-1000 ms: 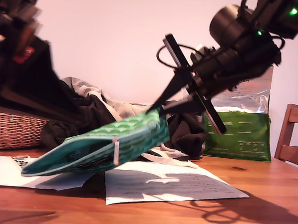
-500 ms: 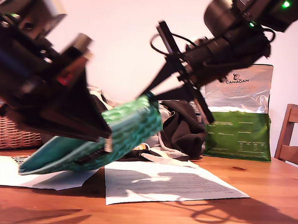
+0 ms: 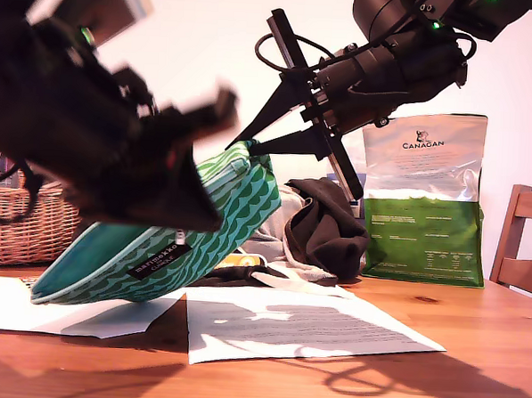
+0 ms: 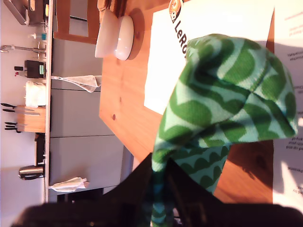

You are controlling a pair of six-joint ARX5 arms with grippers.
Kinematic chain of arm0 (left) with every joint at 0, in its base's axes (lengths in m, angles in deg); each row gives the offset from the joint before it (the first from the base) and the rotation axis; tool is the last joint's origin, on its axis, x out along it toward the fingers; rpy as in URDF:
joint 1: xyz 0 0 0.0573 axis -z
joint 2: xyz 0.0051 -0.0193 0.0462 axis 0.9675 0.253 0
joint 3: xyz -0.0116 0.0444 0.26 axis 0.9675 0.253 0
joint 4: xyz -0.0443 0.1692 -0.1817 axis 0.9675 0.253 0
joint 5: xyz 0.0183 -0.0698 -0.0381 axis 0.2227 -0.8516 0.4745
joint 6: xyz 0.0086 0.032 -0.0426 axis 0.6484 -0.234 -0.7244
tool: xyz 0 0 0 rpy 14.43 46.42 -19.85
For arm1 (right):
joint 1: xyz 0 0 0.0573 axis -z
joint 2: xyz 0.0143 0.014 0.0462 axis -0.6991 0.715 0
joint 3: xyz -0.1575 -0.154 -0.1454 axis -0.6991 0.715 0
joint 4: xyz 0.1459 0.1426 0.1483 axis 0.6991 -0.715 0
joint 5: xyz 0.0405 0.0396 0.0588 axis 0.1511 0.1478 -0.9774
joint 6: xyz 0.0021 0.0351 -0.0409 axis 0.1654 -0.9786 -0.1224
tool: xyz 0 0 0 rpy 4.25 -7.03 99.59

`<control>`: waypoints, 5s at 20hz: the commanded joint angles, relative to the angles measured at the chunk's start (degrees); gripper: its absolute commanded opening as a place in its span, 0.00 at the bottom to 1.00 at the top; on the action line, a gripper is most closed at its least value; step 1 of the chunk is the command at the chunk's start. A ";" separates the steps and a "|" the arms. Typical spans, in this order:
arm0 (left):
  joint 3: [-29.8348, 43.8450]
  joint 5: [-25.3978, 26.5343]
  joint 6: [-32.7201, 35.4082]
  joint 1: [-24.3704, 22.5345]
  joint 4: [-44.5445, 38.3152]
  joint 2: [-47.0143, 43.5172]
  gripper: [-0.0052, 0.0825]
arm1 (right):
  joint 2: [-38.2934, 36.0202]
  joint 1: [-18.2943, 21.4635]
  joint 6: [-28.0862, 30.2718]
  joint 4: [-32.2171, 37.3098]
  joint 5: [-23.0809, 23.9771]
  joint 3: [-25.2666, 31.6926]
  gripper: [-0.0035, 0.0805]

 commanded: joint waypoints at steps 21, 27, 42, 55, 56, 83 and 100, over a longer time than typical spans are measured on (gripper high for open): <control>0.59 22.88 11.76 6.36 -1.14 -0.48 0.03 | 0.85 -0.26 -0.42 1.51 1.68 -1.70 0.03; 0.85 17.29 1.20 5.51 5.84 -3.39 0.03 | 0.85 -0.26 -0.31 1.51 1.57 -1.70 0.03; 19.82 -3.15 -11.98 -2.75 -34.64 -7.39 0.03 | 0.85 -0.28 -0.68 4.35 -1.90 -1.70 0.03; 19.30 -1.53 -4.70 -3.78 -35.93 -7.37 0.17 | 0.85 -0.68 -14.45 18.21 -2.19 -1.73 0.03; 18.49 -0.74 -4.09 -3.78 -35.47 -7.37 0.21 | 0.85 -0.87 -14.47 18.18 -1.29 -1.73 0.03; 9.64 10.36 5.29 -3.96 -22.05 -3.15 0.27 | 0.85 -3.98 -14.25 19.91 4.50 -1.75 0.03; 6.34 4.39 1.14 -8.35 -24.44 2.51 0.26 | 0.85 -4.11 -14.23 19.91 4.17 -1.75 0.03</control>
